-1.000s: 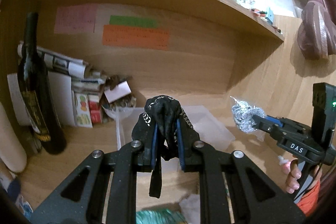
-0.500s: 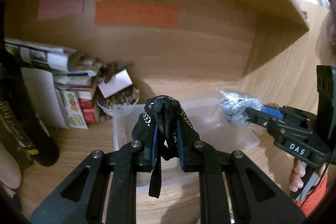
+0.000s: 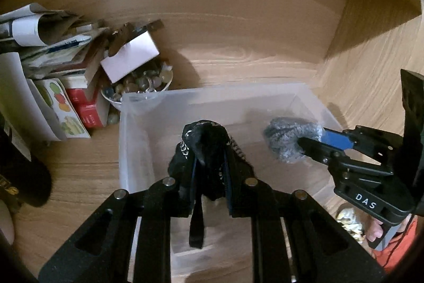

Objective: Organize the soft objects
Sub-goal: 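Carry the black bag into the bin with the left tool while the right tool drops the scrubber in, then move both open tools back over the remaining pile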

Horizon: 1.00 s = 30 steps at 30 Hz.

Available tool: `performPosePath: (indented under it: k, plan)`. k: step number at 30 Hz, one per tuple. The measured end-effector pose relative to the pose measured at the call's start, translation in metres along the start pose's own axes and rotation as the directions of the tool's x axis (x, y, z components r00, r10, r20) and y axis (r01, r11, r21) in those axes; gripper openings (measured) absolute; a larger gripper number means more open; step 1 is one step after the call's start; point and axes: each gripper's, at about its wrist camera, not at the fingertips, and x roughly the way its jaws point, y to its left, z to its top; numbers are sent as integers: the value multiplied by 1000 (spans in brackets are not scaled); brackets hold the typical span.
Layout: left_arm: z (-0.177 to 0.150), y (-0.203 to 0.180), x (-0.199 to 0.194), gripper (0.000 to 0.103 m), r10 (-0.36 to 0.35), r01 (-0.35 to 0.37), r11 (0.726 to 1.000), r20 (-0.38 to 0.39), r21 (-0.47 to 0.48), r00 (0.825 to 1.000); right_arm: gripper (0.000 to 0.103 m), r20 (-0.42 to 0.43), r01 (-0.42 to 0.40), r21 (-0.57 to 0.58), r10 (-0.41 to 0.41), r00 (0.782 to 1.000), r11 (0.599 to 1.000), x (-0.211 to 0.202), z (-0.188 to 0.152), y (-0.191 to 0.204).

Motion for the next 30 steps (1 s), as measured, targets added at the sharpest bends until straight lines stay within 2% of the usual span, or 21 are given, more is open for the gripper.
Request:
performPosePath:
  k: [5,10,12,14,16,21,27,28,30]
  plan:
    - [-1,-1,4,20,24,-23,1000,-14,16,1000,25,-24,-3,-21,3,1000,1000,2,-2,3]
    - [-2,-6,-8,42,52,-52,998,5,39,999,27,-23,-12,-21,11,1000,1000,3,2,6]
    - [-3,-8,-15,45,60,-61,997,20,48,998,33,-14,-16,-11,16,1000,1000,1,4,6]
    - [-3,-11,-25,47,69,-71,996,38,57,997,48,12,-14,-3,14,1000,1000,-8,5,5]
    - [-2,-11,-32,54,74,-78,995,60,62,995,54,43,-12,5,12,999,1000,-17,6,5]
    - [-1,-15,-62,67,90,-99,993,123,69,988,63,122,-13,15,11,992,1000,-51,8,5]
    - [-7,-18,-103,95,105,-121,990,206,66,973,79,235,13,2,-13,972,1000,-99,0,10]
    - [-9,-20,-108,98,106,-123,990,218,66,970,82,250,18,-1,-17,968,1000,-106,-3,11]
    - [-15,-21,-119,100,108,-128,990,239,67,965,83,275,31,-10,-27,961,999,-118,-10,12]
